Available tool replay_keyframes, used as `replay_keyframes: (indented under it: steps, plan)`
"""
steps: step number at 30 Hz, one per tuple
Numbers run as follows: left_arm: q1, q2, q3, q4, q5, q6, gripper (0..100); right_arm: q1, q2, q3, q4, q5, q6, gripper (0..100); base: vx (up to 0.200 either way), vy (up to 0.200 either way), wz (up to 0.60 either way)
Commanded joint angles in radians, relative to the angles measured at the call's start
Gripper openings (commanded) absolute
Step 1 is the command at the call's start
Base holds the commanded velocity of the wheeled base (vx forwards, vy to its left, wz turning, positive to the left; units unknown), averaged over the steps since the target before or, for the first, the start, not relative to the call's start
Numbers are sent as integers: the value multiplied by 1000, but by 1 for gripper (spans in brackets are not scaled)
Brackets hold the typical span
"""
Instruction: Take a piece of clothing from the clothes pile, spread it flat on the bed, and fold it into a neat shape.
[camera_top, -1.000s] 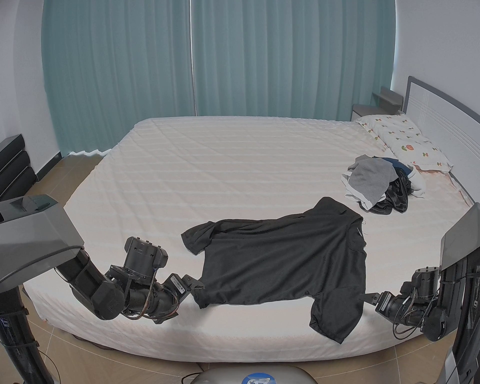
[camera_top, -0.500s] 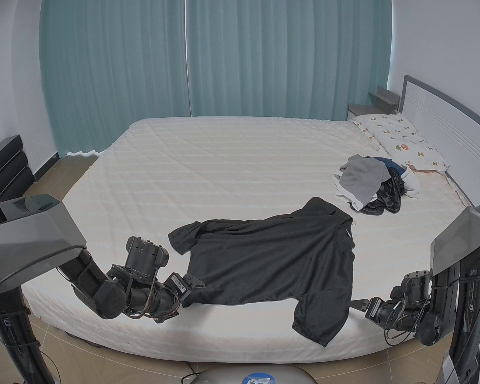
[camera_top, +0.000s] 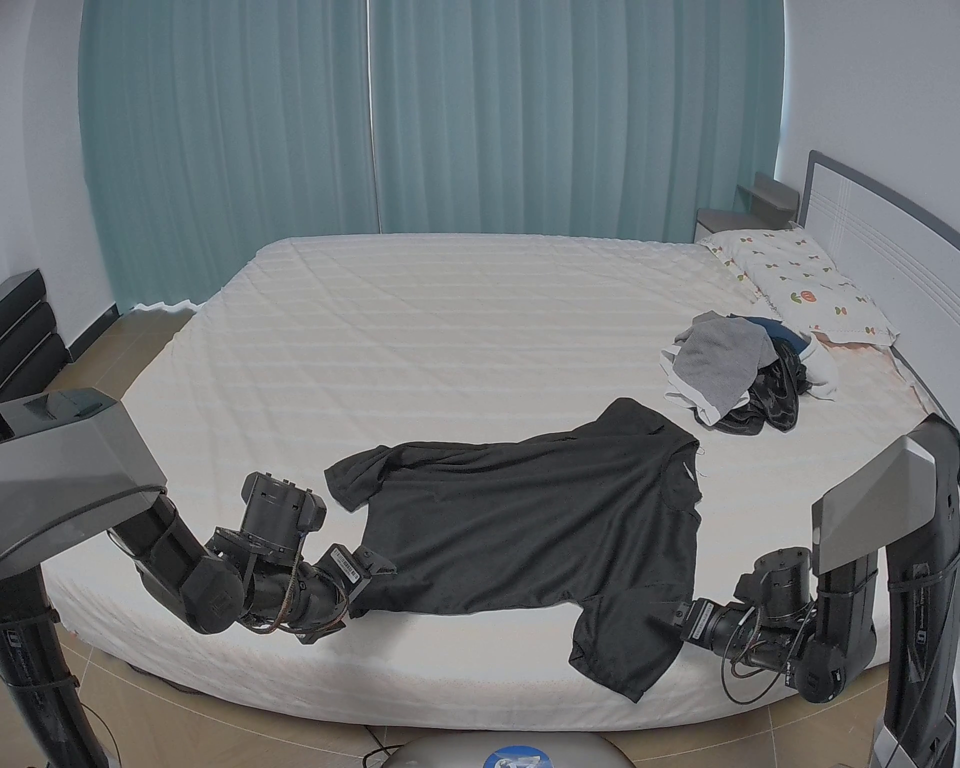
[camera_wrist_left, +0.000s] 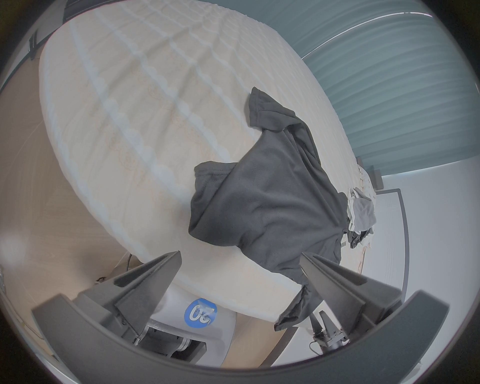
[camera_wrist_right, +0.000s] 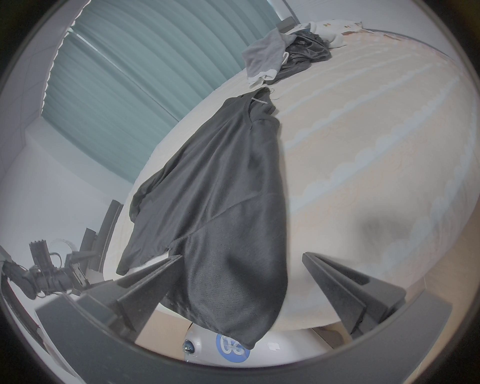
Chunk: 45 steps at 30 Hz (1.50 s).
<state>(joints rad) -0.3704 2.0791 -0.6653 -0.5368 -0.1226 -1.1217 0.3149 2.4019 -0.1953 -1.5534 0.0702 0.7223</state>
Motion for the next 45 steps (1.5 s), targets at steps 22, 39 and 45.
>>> replay_keyframes:
  steps: [22,39,45]
  plan:
    - [19,10,4,1,1,2,100,35,82,-85,-8,-84,8,0,0,0,0]
    - [30,10,9,0,41,2,100,-54,-23,63,-8,-89,-1,0,0,0,0]
    - [42,12,9,0,43,3,100,-151,-84,157,-8,43,-84,0,0,0,0]
